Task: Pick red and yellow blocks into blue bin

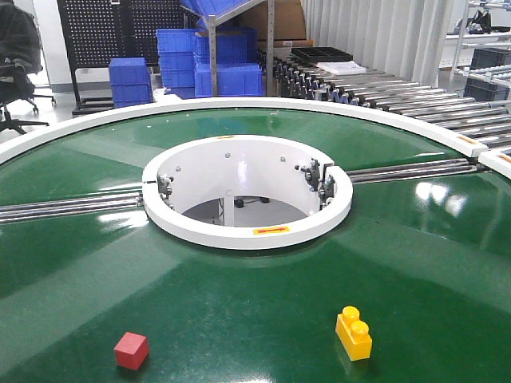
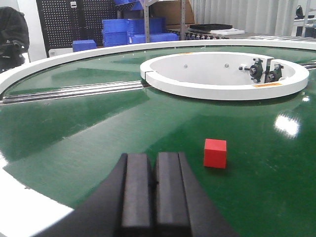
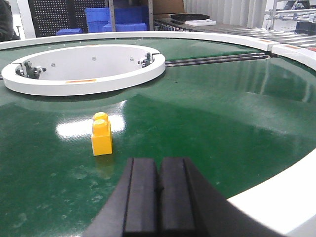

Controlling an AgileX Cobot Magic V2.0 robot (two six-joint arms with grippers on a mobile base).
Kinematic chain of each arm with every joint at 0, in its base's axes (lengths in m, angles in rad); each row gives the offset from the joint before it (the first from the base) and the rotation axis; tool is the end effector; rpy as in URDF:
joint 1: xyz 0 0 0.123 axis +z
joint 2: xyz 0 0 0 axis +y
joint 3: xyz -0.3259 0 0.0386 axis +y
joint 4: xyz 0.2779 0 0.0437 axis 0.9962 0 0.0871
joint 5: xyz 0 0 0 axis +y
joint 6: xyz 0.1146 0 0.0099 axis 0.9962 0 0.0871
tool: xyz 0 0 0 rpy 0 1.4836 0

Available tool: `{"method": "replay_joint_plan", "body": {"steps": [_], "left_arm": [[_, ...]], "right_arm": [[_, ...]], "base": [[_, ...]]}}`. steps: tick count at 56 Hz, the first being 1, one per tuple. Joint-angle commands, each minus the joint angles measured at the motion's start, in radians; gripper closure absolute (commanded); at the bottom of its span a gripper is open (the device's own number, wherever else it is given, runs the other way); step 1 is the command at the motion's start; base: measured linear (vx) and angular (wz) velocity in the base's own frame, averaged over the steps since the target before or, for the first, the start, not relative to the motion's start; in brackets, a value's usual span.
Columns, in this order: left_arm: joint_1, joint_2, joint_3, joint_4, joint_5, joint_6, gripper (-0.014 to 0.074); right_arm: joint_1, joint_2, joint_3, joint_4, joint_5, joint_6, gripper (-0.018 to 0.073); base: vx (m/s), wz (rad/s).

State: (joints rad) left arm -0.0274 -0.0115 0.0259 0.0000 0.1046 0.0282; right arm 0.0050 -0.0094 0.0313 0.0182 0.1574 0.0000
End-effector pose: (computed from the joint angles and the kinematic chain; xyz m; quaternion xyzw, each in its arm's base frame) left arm 0.0671 -0.0018 0.1938 0.0200 0.7180 0.0003 0.6958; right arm 0.0671 0.0007 0.1854 0.0038 0.7389 0.0088 0.6738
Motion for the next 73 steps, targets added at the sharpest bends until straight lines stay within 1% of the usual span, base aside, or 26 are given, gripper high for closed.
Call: {"method": "replay_joint_plan", "body": {"steps": [1,48,54,60,66,71,73], "left_arm": [[-0.001,-0.015,-0.016,-0.006,-0.087,-0.002,0.0594],[-0.001,-0.015,-0.016,-0.007,-0.088,-0.003,0.0594],[-0.001,-0.015,-0.016,-0.014,-0.093,-0.016,0.0594],[-0.001,-0.015,-0.016,-0.014,-0.095,-0.051,0.0594],[-0.001,-0.015,-0.027,-0.014,-0.165,-0.063,0.0594],[-0.001,-0.015,-0.027,-0.014,-0.280,-0.065,0.0594],[-0.001,-0.015,-0.028,-0.014,-0.336,-0.066,0.0594]], "right_arm": [[-0.004,-0.010,0.007,-0.008,-0.089,-0.011,0.0570],[-0.004,-0.010,0.007,-0.008,-0.089,-0.010,0.0570],[-0.004,-0.010,0.007,-0.007,-0.098,-0.010,0.0570],[-0.004,-0.010,0.007,-0.007,-0.138,-0.010,0.0570],[-0.004,-0.010,0.007,0.002,-0.260,0.000,0.0570],[-0.004,-0.010,0.002,0.004,-0.368,0.000,0.0570],[-0.004,-0.010,-0.009,0.004,-0.384,0.000,0.0570]], "base": [[0.00,0.00],[0.00,0.00],[0.00,0.00],[0.00,0.00],[0.00,0.00],[0.00,0.00],[0.00,0.00]]}}
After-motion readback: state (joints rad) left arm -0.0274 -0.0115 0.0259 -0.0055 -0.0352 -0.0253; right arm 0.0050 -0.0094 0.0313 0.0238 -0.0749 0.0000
